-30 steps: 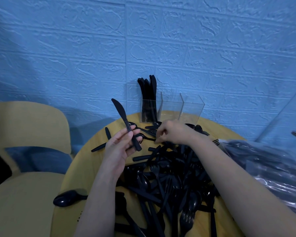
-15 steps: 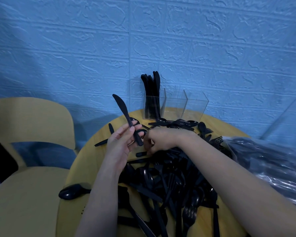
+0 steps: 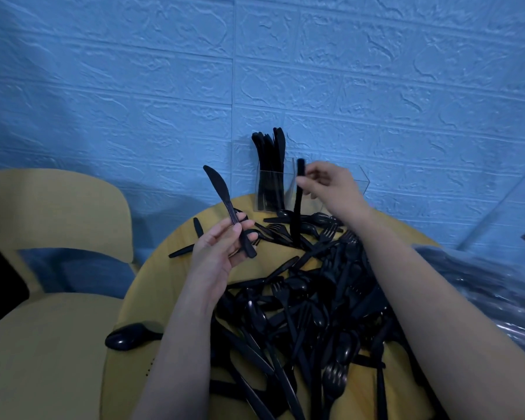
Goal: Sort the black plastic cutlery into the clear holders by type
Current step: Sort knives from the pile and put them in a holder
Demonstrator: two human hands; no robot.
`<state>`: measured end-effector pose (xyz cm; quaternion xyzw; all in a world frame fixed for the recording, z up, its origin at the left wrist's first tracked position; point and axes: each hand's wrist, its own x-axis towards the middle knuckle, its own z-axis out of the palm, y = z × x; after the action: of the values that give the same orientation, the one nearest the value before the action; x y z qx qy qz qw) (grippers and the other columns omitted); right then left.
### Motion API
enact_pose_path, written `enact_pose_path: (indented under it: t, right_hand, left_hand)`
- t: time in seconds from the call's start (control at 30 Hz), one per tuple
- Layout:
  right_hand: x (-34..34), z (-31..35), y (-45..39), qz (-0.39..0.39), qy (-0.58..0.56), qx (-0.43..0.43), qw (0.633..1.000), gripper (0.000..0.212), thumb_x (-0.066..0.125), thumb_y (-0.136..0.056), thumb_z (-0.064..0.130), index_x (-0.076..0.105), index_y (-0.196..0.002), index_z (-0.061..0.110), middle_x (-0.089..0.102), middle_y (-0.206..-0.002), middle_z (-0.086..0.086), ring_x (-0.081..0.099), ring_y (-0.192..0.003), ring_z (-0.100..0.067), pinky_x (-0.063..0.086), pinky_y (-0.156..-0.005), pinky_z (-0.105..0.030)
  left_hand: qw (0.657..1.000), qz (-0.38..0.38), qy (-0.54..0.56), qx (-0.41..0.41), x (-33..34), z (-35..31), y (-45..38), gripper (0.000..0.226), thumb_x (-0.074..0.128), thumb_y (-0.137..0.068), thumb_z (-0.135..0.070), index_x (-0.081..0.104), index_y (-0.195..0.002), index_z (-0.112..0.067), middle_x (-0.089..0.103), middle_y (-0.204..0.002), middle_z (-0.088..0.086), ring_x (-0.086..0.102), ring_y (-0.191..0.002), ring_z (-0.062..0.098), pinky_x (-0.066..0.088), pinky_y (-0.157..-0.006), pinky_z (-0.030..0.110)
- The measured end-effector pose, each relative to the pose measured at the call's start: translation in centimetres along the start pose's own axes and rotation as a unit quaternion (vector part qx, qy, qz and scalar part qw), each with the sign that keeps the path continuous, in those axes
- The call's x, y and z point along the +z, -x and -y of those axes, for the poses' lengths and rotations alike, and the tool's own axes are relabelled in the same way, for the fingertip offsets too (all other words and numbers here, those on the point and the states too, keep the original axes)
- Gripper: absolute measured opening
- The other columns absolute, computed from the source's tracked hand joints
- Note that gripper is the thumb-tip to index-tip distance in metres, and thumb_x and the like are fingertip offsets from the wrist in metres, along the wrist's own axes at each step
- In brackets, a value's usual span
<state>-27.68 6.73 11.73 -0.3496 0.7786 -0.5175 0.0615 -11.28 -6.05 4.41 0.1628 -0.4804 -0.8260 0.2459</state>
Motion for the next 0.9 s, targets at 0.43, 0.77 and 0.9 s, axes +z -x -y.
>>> enact_pose_path:
  t: [0.43,0.77,0.9]
  right_hand:
    - [-0.3,1.8,4.0,-0.126,-0.143,-0.070,0.979,0.011,0.058,-0.091,-0.001,0.059,-0.094,0.010,0.064,-0.089,-0.007,0.072,-0.081,-0.018,0.056,-0.081,-0.027]
    - [6.0,2.7,7.4,-0.084,-0.257,0.114,0.956,0.014,0.067,-0.084,0.003,0.064,-0.074,0.012,0.069,-0.072,0.002,0.064,-0.071,-0.006,0.052,-0.065,-0.018]
    - [6.6,1.6,8.1,-0.030,-0.173,0.129,0.976,0.006,0.070,-0.083,0.012,0.067,-0.078,0.011,0.068,-0.071,0.008,0.058,-0.063,0.003,0.043,-0.060,-0.015]
  left_hand:
    - [1.000,-0.012,-0.010,-0.006,-0.1,0.3,-0.1,0.019,0.053,-0.094,-0.007,0.064,-0.109,-0.009,0.074,-0.095,0.004,0.072,-0.081,0.016,0.059,-0.070,0.027]
    - [1.000,-0.011,0.027,0.002,0.4,0.0,0.0,0.015,0.053,-0.094,-0.007,0.060,-0.107,-0.006,0.074,-0.096,0.005,0.072,-0.082,0.020,0.060,-0.070,0.029]
    - [1.000,0.000,0.015,0.015,0.4,-0.2,0.2,0.016,0.051,-0.095,-0.007,0.062,-0.107,-0.007,0.075,-0.091,0.002,0.072,-0.082,0.017,0.058,-0.071,0.027]
